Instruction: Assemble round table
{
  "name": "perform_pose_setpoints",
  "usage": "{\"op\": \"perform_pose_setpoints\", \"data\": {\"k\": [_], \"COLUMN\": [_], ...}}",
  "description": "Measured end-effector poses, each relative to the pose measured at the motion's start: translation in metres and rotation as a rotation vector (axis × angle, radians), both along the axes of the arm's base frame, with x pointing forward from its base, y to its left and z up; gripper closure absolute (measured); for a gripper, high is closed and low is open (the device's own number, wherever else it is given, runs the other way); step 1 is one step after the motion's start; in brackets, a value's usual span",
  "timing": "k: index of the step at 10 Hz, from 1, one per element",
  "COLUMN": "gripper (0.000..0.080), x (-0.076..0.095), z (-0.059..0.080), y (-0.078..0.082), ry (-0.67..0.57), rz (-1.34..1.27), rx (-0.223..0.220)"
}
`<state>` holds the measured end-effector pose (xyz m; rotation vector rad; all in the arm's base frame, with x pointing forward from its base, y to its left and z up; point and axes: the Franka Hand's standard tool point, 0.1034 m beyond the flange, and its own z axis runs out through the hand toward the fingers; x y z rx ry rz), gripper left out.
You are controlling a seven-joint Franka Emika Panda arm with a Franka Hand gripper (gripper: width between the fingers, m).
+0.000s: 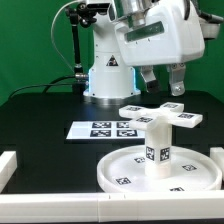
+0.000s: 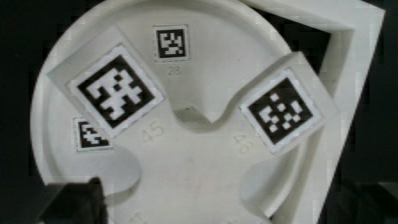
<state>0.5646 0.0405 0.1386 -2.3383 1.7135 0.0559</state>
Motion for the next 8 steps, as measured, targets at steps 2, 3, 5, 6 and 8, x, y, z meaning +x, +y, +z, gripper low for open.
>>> {"op": "perform_pose_setpoints", "data": {"k": [2, 3, 5, 6, 8], "gripper": [0.0151, 0.0151, 0.0151, 0.0151, 0.0151], "x": [0.000, 0.000, 0.000, 0.000, 0.000], "z": [-0.002, 0.000, 0.000, 0.000, 0.000], "y": [0.003, 0.008, 0.011, 0.011, 0.011], "ry": [-0.032, -0.049, -0.090, -0.103, -0.134], "rz": [0.261, 0.342, 0.540, 0.606, 0.753], "rx": [-0.056, -0.066, -0.084, -0.091, -0.106]}}
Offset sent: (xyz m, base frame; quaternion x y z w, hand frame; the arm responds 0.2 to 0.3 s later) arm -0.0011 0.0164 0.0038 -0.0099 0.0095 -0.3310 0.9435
